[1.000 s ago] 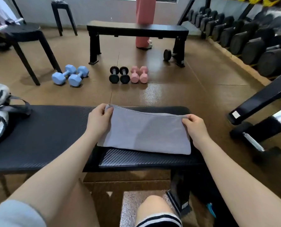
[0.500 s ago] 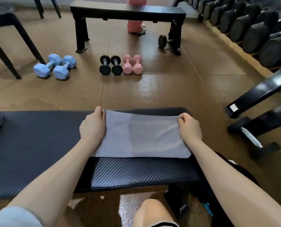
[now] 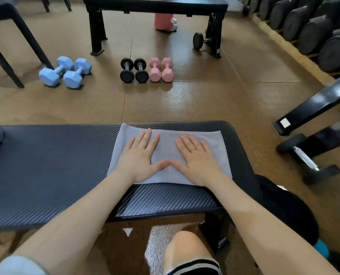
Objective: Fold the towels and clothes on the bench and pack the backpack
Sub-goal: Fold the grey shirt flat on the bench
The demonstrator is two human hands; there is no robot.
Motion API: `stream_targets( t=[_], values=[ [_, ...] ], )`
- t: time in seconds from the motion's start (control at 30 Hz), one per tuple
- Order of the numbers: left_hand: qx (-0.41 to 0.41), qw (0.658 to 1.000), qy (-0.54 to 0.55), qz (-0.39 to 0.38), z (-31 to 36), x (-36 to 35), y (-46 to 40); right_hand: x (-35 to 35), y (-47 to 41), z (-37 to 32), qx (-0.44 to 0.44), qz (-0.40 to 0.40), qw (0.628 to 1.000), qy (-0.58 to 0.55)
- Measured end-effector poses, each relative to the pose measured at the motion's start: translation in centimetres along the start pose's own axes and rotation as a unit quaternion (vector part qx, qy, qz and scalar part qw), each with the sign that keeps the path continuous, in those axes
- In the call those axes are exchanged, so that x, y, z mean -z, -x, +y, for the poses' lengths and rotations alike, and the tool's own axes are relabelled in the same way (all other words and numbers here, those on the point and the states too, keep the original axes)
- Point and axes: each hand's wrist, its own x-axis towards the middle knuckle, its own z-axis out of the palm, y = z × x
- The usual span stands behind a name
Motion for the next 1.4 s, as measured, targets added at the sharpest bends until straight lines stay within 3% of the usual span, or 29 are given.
stream_targets(
  t=[0.2,0.5,0.63,0.7,0.8,0.9,0.97,1.07,1.1,1.13,1.2,1.23,1.27,1.4],
  values=[
    [0.004,1.0,-0.01,-0.015,0.2,0.4,0.1,0.8,1.4,5.4,-0.108,0.011,0.994,-0.008],
    [0.007,0.999,-0.022,-0.042,1.9,1.6,0.3,3.3,-0.8,6.8,-0.073,0.038,0.994,-0.068],
    [-0.089,0.994,-0.012,-0.053,5.5,1.5,-1.0,4.3,-1.6,7.1,-0.124,0.012,0.99,-0.068],
    [-0.12,0.991,-0.027,-0.058,7.0,0.8,-1.4,4.7,-1.8,7.4,-0.156,0.016,0.979,-0.128],
    [-0.102,0.993,-0.027,-0.048,7.4,-0.1,-1.8,5.5,-0.7,7.9,-0.164,-0.013,0.959,-0.229],
    [-0.098,0.994,-0.023,-0.037,7.1,-0.3,-1.7,5.8,1.1,7.6,-0.157,-0.043,0.92,-0.358],
    [-0.093,0.995,-0.006,-0.041,7.2,-0.4,-1.7,5.8,2.1,6.9,-0.163,-0.053,0.913,-0.371],
    [-0.059,0.995,0.052,-0.053,7.4,0.2,-1.7,6.2,2.5,5.8,-0.126,-0.061,0.938,-0.317],
    [-0.038,0.984,0.159,-0.067,7.9,1.1,-1.6,6.6,2.3,5.2,-0.099,-0.045,0.939,-0.325],
    [-0.012,0.939,0.332,-0.094,8.5,2.5,-1.2,7.1,2.2,4.4,-0.068,-0.026,0.935,-0.348],
    [0.02,0.74,0.661,-0.124,9.8,4.9,-0.3,7.8,1.8,2.6,-0.02,-0.016,0.911,-0.411],
    [0.057,0.669,0.735,-0.093,9.8,5.2,-0.1,7.8,1.6,1.8,-0.003,-0.019,0.9,-0.435],
    [0.093,0.649,0.753,-0.055,9.6,5.4,0.0,7.7,1.4,1.2,0.014,-0.026,0.902,-0.43],
    [0.214,0.734,0.645,0.014,7.7,3.1,-0.7,6.4,1.2,1.8,0.092,-0.014,0.941,-0.324]
  ],
)
